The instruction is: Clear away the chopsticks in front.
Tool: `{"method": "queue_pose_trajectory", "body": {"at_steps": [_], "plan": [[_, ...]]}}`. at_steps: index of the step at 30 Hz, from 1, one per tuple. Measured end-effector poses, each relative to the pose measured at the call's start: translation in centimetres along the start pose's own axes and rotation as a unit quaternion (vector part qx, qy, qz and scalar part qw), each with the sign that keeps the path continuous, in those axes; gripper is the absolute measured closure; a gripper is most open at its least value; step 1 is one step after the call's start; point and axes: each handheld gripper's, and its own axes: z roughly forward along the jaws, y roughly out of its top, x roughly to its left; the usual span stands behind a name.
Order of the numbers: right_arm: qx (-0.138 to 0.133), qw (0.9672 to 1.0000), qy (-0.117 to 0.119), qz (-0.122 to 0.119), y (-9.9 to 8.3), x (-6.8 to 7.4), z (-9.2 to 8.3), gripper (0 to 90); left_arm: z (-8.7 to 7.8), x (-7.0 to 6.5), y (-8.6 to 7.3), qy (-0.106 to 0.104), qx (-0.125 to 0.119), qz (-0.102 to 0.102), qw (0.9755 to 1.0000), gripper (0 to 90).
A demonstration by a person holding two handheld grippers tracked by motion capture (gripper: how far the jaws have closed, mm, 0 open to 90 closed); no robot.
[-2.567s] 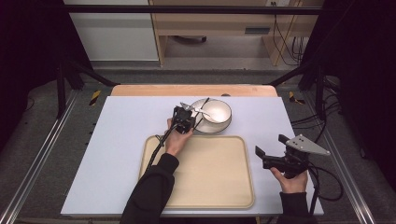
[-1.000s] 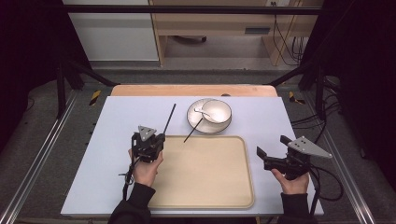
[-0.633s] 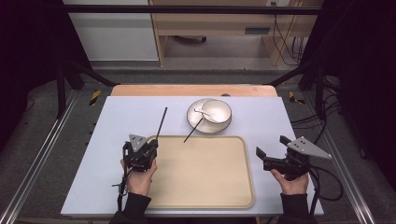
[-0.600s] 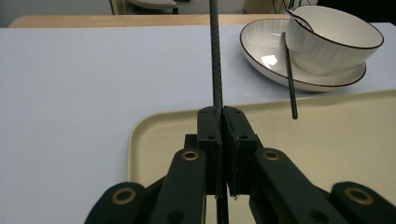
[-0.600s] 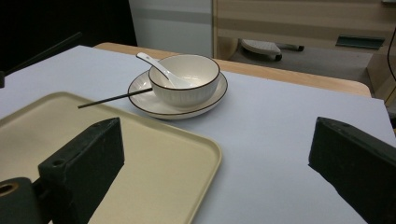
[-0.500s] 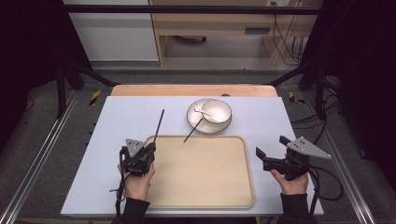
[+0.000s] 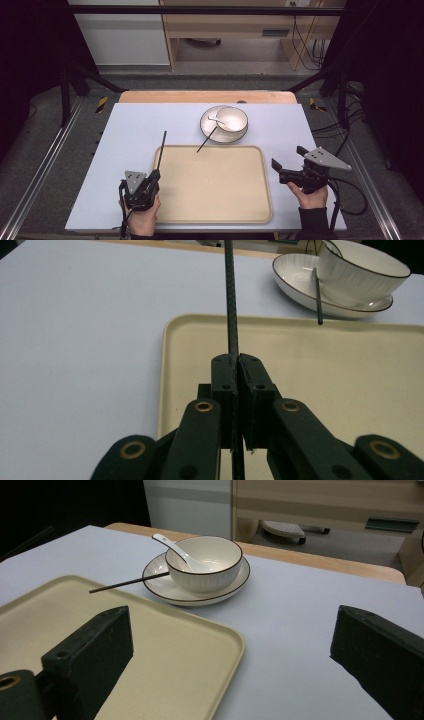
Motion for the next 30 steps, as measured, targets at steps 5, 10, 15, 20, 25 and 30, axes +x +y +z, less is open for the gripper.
{"method": "queue_pose_trajectory", "body": {"at_steps": [5, 10, 15, 20, 25, 30], "plan": [[0.000, 1.0000, 0.000, 0.000, 0.0, 0.1, 0.0, 3.5, -0.3, 0.1, -0.9, 0.007, 0.004, -0.008, 0.9999, 85.2], [0.003, 1.0000, 0.002, -0.002, -0.1, 0.1, 0.1, 3.6, -0.3, 0.3, -1.8, 0.019, 0.017, -0.007, 0.9997, 85.2], [0.005, 1.0000, 0.002, -0.001, -0.1, 0.3, 0.2, 3.6, 0.1, 0.5, -2.7, 0.024, 0.035, -0.008, 0.9991, 85.2], [0.005, 1.0000, 0.002, -0.003, -0.1, 0.3, 0.3, 3.6, 0.6, 0.6, -3.2, 0.030, 0.054, -0.006, 0.9981, 85.1], [0.006, 1.0000, 0.003, -0.004, -0.1, 0.2, 0.3, 3.6, 1.2, 0.5, -3.5, 0.039, 0.073, 0.001, 0.9966, 85.1], [0.007, 1.0000, 0.003, -0.001, -0.1, 0.2, 0.3, 3.7, 1.6, 0.6, -3.4, 0.043, 0.088, 0.002, 0.9952, 85.1]]}}
